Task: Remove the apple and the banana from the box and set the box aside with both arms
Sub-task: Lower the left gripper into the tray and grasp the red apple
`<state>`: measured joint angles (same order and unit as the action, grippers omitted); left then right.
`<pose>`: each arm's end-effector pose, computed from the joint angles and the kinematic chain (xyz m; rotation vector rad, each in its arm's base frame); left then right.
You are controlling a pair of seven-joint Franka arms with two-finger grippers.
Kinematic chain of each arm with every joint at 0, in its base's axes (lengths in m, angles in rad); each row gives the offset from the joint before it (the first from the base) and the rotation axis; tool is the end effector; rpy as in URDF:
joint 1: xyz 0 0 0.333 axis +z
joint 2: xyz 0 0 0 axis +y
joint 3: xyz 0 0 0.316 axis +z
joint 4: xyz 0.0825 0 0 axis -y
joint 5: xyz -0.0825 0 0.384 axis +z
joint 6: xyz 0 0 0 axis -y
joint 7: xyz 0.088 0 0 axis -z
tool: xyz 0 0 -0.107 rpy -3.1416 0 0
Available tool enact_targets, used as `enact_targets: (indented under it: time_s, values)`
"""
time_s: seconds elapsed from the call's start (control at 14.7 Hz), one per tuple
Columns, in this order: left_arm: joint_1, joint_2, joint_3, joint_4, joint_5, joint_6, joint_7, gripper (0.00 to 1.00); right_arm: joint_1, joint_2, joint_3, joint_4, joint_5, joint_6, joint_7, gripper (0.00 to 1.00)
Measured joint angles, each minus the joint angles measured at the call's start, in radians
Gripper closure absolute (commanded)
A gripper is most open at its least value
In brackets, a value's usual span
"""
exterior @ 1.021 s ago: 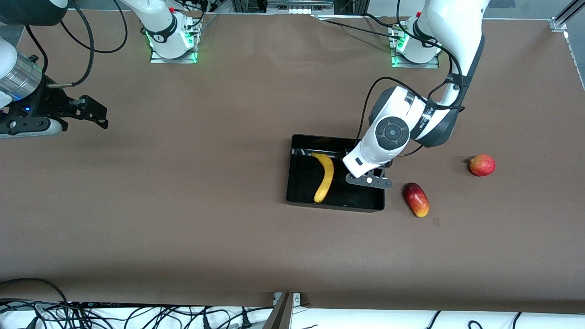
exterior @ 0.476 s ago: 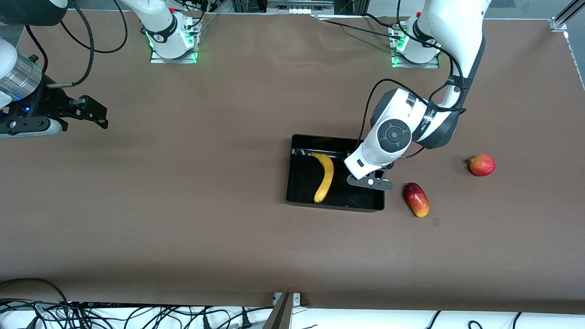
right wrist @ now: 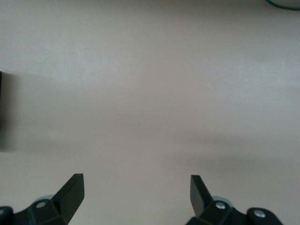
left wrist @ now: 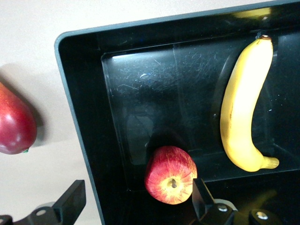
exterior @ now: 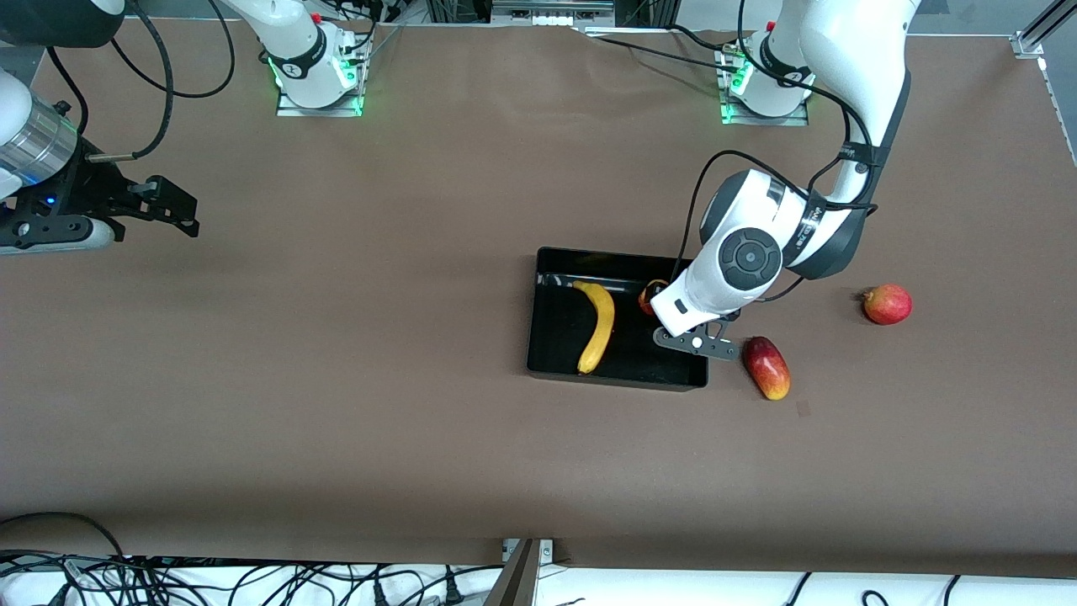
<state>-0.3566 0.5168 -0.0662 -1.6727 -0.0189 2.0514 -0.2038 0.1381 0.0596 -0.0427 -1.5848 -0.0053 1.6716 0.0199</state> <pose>0.6042 -0.2681 0.2941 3.1125 -0.3166 -0.2282 0.5784 0.0555 0.5930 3.1328 0.1192 0.0434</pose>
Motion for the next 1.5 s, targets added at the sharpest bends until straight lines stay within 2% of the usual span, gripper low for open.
enact_targets:
  time_s: [0.34,1.5]
  values:
    - [-0.014,-0.003,-0.006,-0.004,0.000,-0.034,0.000,0.00,0.000,0.000,0.000,0.000,0.000,0.000,0.000,0.00]
    - [-0.051,0.005,-0.018,-0.090,0.000,0.057,0.003,0.00,0.000,0.000,0.000,0.000,0.000,0.000,0.000,0.00]
